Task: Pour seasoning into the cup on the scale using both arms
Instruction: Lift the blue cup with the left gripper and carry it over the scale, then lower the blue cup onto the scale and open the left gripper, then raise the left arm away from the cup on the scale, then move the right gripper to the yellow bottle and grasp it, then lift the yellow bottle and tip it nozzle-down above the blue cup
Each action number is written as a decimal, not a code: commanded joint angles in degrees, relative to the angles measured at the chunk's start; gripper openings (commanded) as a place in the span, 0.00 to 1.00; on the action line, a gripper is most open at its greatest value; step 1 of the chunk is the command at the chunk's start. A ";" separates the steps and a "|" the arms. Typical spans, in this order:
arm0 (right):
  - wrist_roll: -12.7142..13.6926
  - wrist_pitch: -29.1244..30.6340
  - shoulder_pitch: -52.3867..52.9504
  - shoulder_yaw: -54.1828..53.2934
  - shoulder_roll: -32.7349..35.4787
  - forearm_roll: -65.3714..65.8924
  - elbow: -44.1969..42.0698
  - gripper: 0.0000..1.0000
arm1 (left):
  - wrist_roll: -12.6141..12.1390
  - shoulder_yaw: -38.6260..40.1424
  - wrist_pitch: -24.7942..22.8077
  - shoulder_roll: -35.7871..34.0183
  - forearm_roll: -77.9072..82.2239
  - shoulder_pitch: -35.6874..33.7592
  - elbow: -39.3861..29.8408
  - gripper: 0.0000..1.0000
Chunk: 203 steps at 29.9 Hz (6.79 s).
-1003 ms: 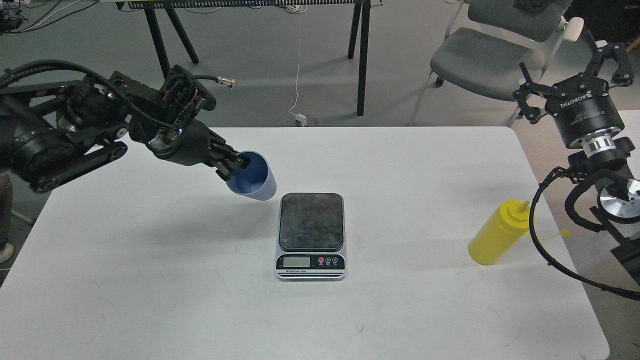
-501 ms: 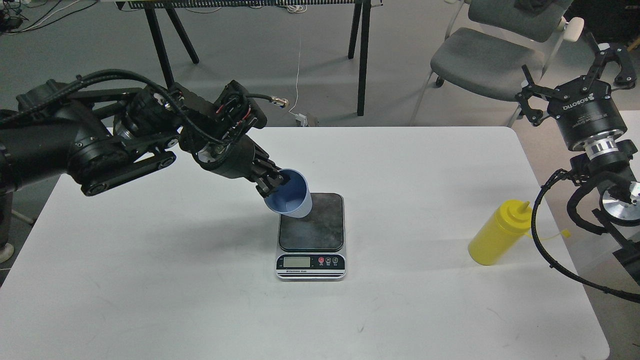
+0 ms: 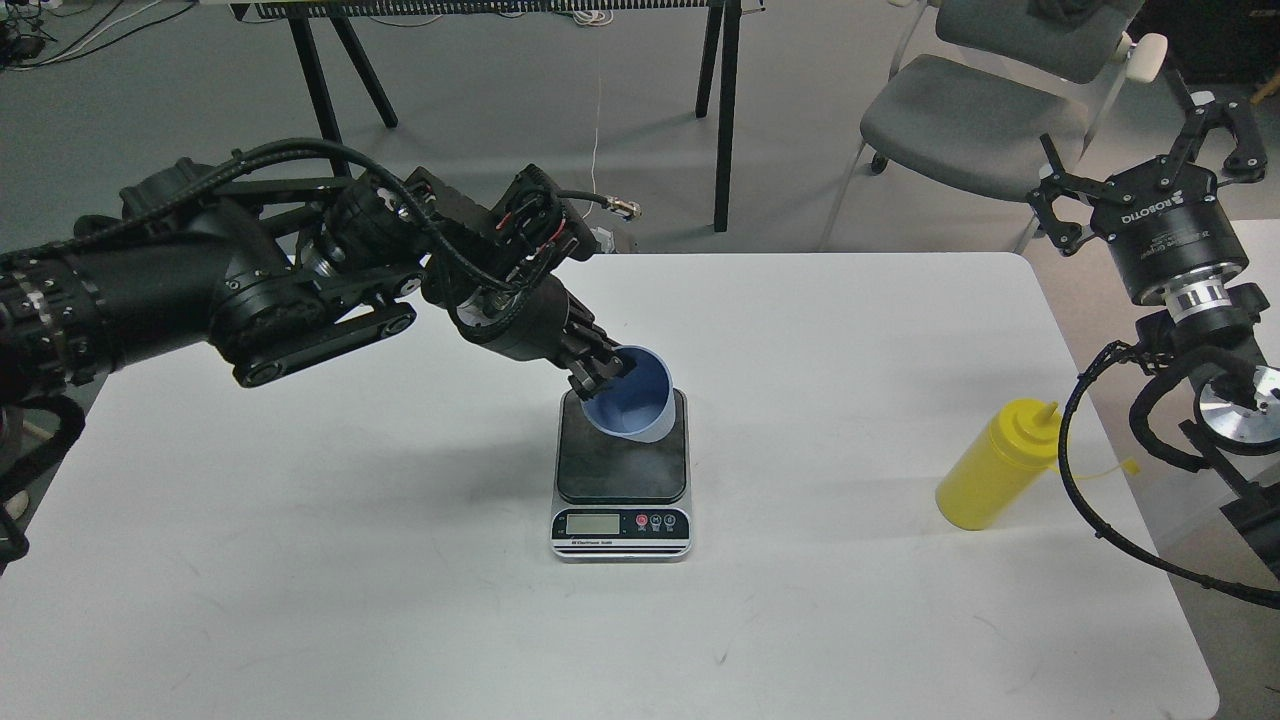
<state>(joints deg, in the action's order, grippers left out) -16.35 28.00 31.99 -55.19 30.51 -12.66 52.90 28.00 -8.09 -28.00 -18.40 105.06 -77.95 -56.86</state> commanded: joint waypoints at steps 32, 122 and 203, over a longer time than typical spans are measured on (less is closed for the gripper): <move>-0.17 0.00 -0.70 0.08 -0.19 0.00 0.09 1.00 | 0.00 -1.67 0.00 2.23 -0.64 0.43 1.93 0.22; 3.43 0.00 -38.58 1.40 -0.01 -11.78 15.65 1.00 | 0.00 35.51 0.00 -13.33 -75.53 14.06 24.26 0.86; -0.70 0.00 -5.02 -2.57 -1.77 56.76 14.60 0.42 | 0.00 35.95 0.00 -13.15 -75.35 15.11 23.99 0.87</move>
<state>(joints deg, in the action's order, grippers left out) -17.26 28.00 21.22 -61.82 28.74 39.25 67.74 28.00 27.83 -28.00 -31.66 29.83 -62.76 -32.87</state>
